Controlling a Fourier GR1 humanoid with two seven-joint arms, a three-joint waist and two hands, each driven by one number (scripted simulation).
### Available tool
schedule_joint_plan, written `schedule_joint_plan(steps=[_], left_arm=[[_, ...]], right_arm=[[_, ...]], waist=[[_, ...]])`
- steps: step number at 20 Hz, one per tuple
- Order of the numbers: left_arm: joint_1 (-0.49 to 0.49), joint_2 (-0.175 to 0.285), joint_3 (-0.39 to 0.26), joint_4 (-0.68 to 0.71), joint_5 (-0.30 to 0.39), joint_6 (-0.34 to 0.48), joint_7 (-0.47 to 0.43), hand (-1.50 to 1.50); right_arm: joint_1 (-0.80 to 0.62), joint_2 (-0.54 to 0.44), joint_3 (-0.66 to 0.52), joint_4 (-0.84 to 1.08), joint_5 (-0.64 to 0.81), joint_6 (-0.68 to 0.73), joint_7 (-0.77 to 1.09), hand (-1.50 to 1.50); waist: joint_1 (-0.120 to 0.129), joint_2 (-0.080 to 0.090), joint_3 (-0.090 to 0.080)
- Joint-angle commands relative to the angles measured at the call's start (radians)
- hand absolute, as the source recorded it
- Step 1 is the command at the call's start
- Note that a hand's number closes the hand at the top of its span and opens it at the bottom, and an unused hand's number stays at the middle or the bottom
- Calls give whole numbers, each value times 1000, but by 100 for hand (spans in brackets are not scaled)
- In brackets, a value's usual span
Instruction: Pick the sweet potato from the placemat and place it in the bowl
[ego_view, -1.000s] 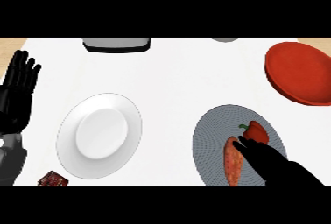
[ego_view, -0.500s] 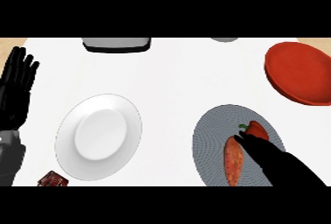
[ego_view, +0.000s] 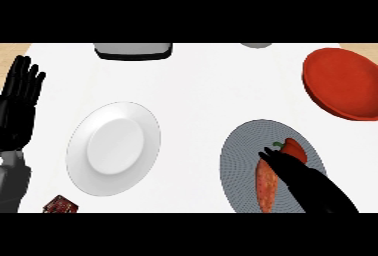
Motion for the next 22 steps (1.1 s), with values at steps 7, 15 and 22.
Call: schedule_joint_plan(steps=[7, 15, 22], left_arm=[[12, -69, 9, -19, -62, -2, 2, 0], [-26, -82, 41, 62, -76, -39, -46, 0], [23, -113, 43, -17, -98, -27, -23, 0]], right_arm=[[-14, 54, -15, 57, 65, 46, -41, -150], [14, 66, -14, 238, 162, -97, -189, -150], [-68, 160, -21, 259, 180, 3, -56, -150]], waist=[[1, -1, 0], [-3, 0, 0], [1, 0, 0]])
